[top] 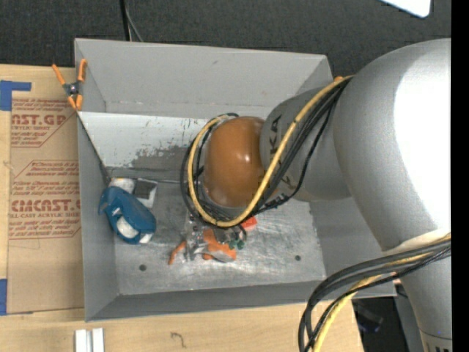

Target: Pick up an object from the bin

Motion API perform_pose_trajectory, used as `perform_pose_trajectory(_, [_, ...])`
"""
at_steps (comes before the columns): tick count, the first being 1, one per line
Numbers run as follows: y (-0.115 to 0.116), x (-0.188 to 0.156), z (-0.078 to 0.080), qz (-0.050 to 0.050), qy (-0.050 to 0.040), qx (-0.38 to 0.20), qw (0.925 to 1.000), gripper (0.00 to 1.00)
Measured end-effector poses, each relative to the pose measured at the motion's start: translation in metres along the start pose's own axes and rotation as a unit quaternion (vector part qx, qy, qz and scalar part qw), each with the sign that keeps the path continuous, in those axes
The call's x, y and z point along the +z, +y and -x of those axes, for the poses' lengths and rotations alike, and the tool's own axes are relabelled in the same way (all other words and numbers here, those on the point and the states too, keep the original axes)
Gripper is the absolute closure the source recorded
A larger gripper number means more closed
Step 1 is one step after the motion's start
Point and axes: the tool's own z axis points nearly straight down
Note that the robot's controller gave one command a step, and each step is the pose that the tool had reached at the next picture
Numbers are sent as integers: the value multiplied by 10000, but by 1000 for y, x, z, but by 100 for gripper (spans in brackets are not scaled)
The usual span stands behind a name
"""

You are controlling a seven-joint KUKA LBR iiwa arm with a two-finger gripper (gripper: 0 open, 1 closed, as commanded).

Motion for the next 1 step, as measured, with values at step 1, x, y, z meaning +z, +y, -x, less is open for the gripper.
perform_pose_trajectory(1, [-1, -178, 11, -5, -43, -874, 9962, 100])
